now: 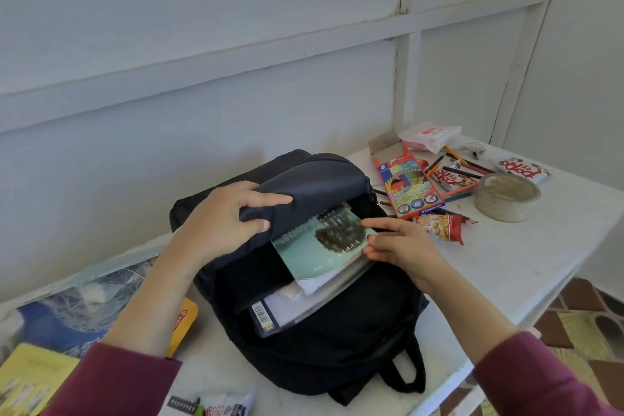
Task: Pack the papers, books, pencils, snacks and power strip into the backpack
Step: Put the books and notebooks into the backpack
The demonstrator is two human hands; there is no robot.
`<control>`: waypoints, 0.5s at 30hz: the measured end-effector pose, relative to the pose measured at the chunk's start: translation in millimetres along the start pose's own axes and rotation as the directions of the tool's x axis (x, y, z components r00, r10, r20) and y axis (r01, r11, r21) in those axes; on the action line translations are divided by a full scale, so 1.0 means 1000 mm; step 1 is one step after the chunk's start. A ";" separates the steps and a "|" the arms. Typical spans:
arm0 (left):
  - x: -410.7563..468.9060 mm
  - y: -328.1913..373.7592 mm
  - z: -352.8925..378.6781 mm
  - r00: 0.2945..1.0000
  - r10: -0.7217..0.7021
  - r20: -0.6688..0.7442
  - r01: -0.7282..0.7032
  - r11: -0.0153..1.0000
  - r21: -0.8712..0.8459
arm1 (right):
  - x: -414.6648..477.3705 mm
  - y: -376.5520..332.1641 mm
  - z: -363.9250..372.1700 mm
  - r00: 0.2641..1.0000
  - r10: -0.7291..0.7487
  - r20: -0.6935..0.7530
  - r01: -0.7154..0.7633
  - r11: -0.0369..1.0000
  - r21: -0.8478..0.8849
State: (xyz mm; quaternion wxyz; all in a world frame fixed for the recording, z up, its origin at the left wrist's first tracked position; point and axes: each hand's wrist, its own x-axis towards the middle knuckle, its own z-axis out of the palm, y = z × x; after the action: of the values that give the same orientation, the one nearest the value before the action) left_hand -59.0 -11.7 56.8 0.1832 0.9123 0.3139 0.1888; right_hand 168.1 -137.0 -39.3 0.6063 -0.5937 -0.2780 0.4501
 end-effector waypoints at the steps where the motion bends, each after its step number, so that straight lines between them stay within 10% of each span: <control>1: 0.000 0.000 0.000 1.000 -0.002 -0.002 0.002 1.000 -0.001 | 0.001 0.003 0.003 1.000 -0.022 0.004 0.022 1.000 -0.017; 7: -0.002 0.001 0.001 1.000 -0.006 -0.015 0.006 1.000 -0.015 | 0.006 0.019 0.011 0.982 -0.171 0.076 0.187 0.861 -0.474; 15: -0.001 -0.002 0.004 1.000 -0.006 -0.026 0.006 1.000 0.004 | 0.026 0.023 0.027 0.930 -0.366 -0.031 0.273 0.746 -0.607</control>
State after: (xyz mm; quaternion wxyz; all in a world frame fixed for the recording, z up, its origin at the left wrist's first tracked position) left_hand -59.5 -11.7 52.2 0.1779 0.9092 0.3192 0.1996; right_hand 150.9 -104.4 -63.1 0.4770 -0.7280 -0.4564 0.1846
